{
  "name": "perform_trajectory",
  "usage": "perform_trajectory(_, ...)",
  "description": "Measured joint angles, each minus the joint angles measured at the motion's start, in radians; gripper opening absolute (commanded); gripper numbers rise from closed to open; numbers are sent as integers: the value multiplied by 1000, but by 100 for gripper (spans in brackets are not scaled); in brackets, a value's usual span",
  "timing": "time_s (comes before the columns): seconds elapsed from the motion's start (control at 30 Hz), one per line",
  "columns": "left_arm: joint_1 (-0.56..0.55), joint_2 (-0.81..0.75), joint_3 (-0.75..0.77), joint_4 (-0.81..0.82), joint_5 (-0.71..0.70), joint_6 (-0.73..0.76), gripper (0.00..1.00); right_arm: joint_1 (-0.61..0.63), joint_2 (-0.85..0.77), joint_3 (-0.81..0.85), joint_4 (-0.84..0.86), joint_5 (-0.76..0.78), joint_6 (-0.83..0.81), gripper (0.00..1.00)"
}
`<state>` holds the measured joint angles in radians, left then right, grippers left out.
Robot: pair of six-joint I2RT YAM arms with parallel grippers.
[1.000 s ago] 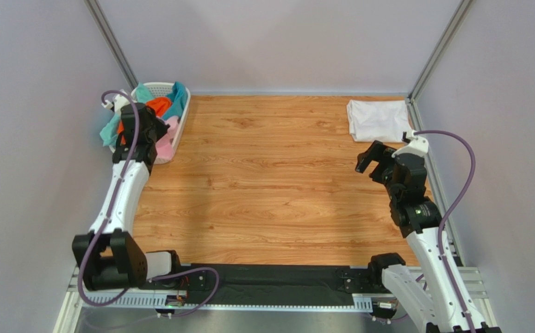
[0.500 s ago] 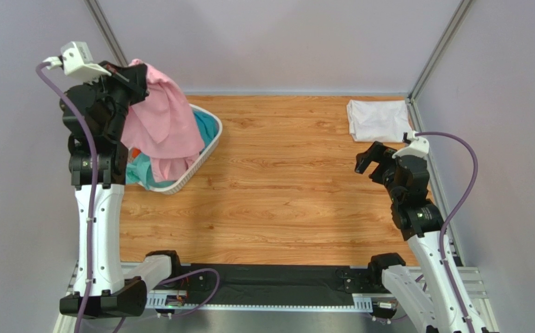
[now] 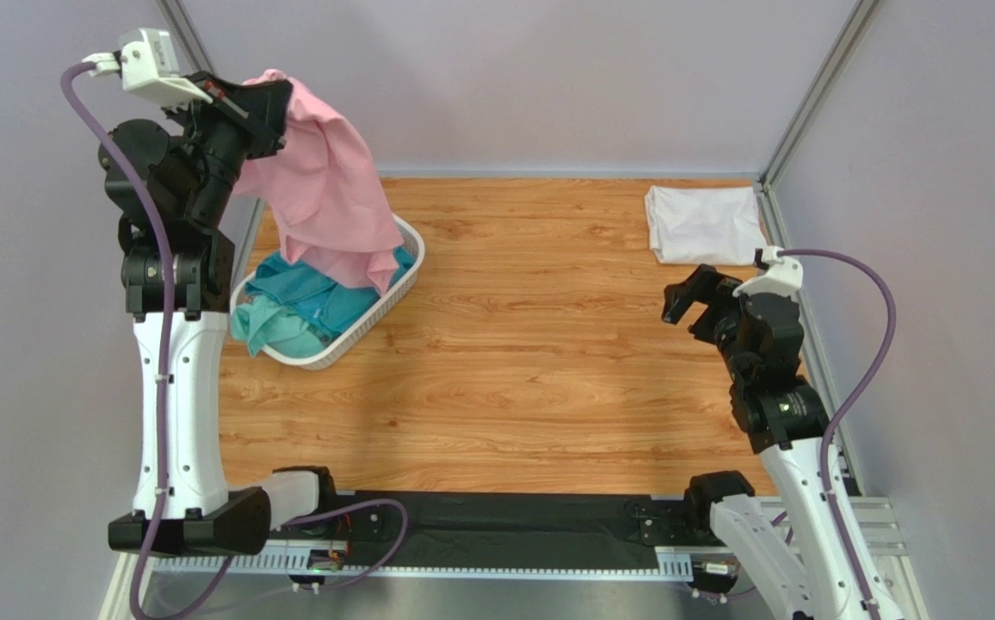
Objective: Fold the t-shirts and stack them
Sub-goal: Move the tshirt to the center of the board
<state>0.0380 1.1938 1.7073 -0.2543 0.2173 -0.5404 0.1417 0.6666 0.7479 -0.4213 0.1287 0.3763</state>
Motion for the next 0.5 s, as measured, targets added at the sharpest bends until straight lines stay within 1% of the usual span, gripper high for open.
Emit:
perform_trajectory(0.1, -51, 32, 45, -13, 41, 1, 0, 0, -2, 0, 0, 0, 0, 100)
perform_trajectory(0.23, -159, 49, 100, -13, 107, 12, 0, 0, -8, 0, 0, 0, 0, 100)
perform_trajectory(0.5, -389, 42, 78, -16, 212, 54, 0, 0, -26, 0, 1, 0, 0, 100)
